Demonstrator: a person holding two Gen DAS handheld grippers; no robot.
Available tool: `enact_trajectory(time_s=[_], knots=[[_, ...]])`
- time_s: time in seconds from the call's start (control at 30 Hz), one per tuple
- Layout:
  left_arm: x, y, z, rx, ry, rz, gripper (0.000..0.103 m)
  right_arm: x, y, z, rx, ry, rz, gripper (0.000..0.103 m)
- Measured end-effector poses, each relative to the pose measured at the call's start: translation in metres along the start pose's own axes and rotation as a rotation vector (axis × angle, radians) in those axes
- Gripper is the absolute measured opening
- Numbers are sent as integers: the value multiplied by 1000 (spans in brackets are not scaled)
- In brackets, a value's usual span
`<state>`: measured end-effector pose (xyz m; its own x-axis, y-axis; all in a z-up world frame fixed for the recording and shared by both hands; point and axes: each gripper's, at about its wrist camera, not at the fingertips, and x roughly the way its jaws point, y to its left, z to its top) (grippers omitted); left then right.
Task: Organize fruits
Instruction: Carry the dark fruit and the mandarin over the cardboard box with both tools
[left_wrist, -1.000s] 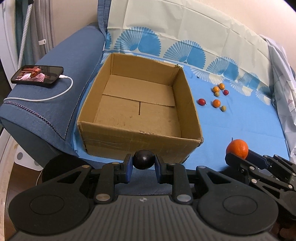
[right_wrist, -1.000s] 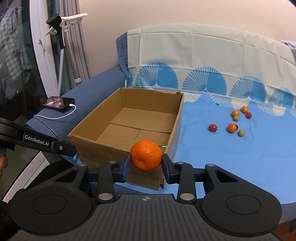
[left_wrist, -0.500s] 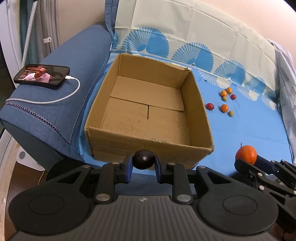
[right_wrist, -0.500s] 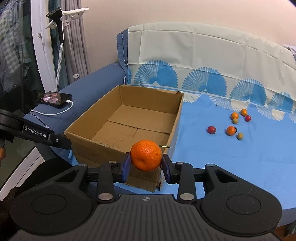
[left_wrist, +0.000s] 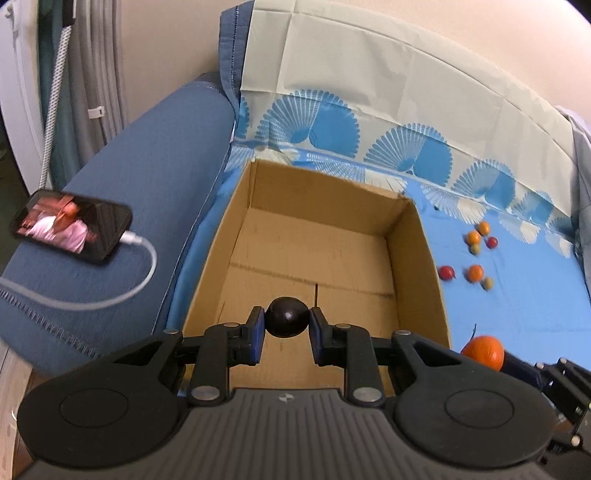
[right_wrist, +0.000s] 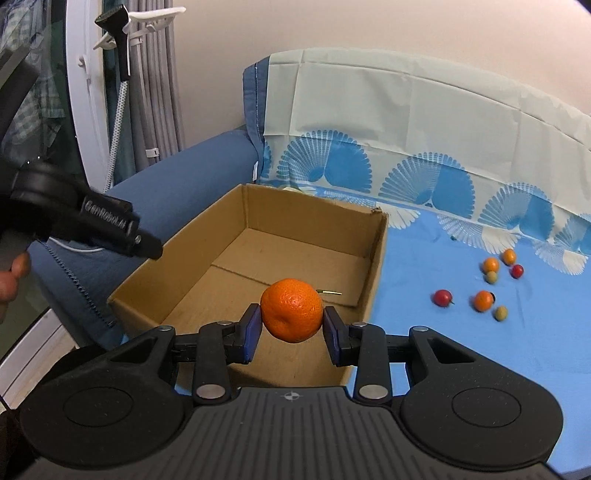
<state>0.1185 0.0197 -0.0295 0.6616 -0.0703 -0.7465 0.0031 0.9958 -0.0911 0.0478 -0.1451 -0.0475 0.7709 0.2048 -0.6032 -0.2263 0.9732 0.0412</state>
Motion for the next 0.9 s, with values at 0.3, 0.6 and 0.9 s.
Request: enact_trajectory(time_s=[0.3,0.6,0.9], knots=[[74,-9,6,48,99,15,28,65,-4,7,-11,79,6,38],[134,-11,0,89,188,48,28,113,-4,-3,-38,160,10,38],[162,-10,-14,116,250,73,28,134,-2,-16,-72,219,17,38]])
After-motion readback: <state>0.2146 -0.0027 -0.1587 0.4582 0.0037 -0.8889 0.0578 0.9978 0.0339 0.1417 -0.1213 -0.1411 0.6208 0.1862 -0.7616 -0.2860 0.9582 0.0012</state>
